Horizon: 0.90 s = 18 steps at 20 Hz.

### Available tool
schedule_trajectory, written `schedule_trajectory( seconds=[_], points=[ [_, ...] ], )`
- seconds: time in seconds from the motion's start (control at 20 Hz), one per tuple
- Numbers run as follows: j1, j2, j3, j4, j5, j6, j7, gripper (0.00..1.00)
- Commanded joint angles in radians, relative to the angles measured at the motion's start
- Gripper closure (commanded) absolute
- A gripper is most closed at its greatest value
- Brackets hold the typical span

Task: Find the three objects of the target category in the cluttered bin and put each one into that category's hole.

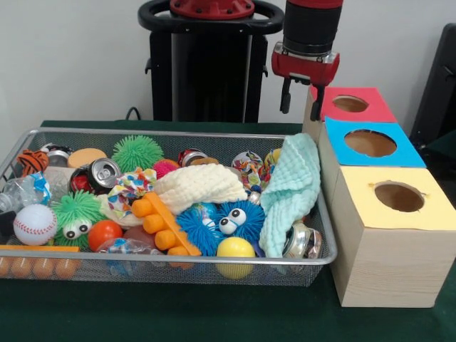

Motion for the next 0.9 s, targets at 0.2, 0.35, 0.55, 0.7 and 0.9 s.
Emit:
schedule_trajectory(
  seconds=[0.2, 0.35, 0.55, 0.7, 0.9],
  points=[
    [-0.015, 0.044, 0.054, -0.149, -0.011, 0.090, 0.085, 0.00],
    [-0.010, 0.052, 0.059, -0.155, -0.002, 0.083, 0.098, 0.00],
    [0.004, 0.038, 0.041, -0.152, 0.002, 0.098, 0.115, 0.00],
    [0.005, 0.046, 0.036, -0.141, 0.009, 0.086, 0.130, 0.00],
    [0.001, 0.064, 0.025, -0.155, -0.008, 0.075, 0.113, 0.00]
  ],
)
